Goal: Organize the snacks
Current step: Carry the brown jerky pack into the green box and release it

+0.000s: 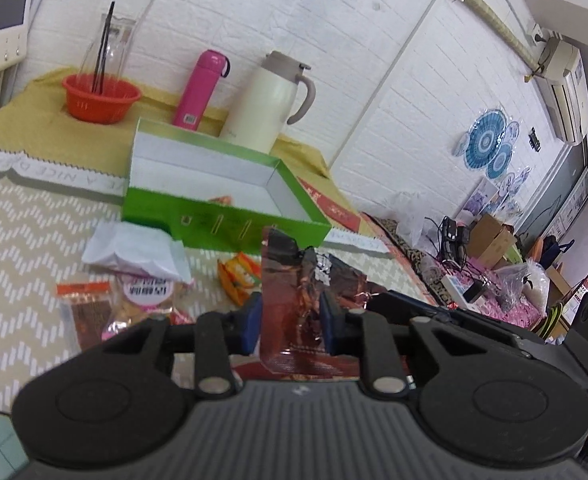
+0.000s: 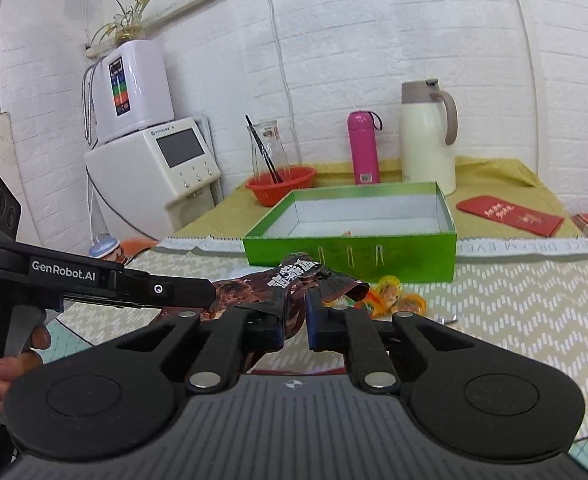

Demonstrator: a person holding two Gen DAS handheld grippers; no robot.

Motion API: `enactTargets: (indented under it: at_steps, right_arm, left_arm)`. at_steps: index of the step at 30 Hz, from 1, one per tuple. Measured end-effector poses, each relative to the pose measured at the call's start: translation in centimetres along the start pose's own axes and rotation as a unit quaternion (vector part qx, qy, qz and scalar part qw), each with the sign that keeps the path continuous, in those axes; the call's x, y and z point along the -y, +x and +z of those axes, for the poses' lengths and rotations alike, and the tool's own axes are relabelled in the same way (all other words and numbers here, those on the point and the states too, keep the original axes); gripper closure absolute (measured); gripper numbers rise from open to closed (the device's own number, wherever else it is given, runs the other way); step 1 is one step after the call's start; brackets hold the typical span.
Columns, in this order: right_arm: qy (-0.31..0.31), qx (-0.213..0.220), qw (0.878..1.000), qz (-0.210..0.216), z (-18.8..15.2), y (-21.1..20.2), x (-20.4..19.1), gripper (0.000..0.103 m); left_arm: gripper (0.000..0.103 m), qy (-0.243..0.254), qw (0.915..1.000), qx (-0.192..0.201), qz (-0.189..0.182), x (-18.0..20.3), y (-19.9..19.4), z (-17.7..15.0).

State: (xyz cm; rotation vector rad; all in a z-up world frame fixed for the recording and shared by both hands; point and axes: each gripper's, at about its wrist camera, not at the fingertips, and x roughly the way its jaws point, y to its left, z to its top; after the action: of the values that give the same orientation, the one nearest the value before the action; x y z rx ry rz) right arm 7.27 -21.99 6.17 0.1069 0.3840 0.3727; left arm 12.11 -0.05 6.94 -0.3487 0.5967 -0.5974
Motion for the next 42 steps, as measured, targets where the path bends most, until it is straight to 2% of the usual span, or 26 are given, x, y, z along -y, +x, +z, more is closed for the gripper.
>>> enactTargets:
  at_steps: [6,16,25,32,33,34,35,36,37,38,40,42]
  right_arm:
    - [-0.021,0.022,0.999,-0.013,3.4,3.0,1.5,0.083]
    - [0.006,0.019,0.999,-0.031,5.9,8.6,7.3,0.083]
    - [0.031,-0.009,0.999,-0.037,5.6,13.9,12.4,0.083]
    - [0.023,-0.019,0.999,-0.045,5.0,16.9,13.6,0.083]
    - [0.017,-0.017,0.999,-0.046,4.9,17.2,13.5,0.081]
    - [0.009,-0.012,0.999,-0.046,4.9,17.3,13.5,0.075]
    - [0.000,-0.006,0.999,-0.047,4.8,17.3,13.3,0.068]
    - [-0.014,0.003,0.998,-0.053,4.8,17.2,13.0,0.047]
    - [-0.029,0.010,0.998,-0.060,4.7,17.0,12.7,0.006]
    - [-0.045,0.022,0.996,-0.072,4.6,16.7,12.3,0.000]
    - [-0.068,0.031,0.994,-0.083,4.3,16.2,11.7,0.000]
    - [-0.071,0.019,0.994,-0.080,4.3,15.9,11.6,0.000]
  left_arm:
    - [0.082,0.001,0.9999,0.017,0.002,-0.1,2.6,4.4]
    - [0.082,-0.024,0.9996,-0.012,-0.005,-1.9,11.3,9.5]
    - [0.082,-0.047,0.9974,-0.054,-0.002,-4.4,19.0,10.7]
    - [0.082,-0.054,0.9962,-0.067,0.012,-5.8,21.9,11.1]
    - [0.079,-0.054,0.9962,-0.068,0.014,-5.9,22.2,11.2]
    - [0.072,-0.056,0.9961,-0.066,0.016,-6.0,22.3,11.2]
    - [0.041,-0.063,0.9959,-0.062,0.022,-6.2,22.2,11.2]
    - [0.034,-0.073,0.9958,-0.048,0.028,-6.4,21.7,11.2]
    - [0.034,-0.079,0.9957,-0.036,0.034,-6.5,21.3,11.2]
    - [0.033,-0.081,0.9955,-0.030,0.038,-6.7,21.0,11.3]
    - [0.030,-0.077,0.9949,-0.024,0.059,-6.7,20.4,11.5]
    - [0.026,-0.056,0.9931,-0.013,0.103,-6.3,19.7,11.6]
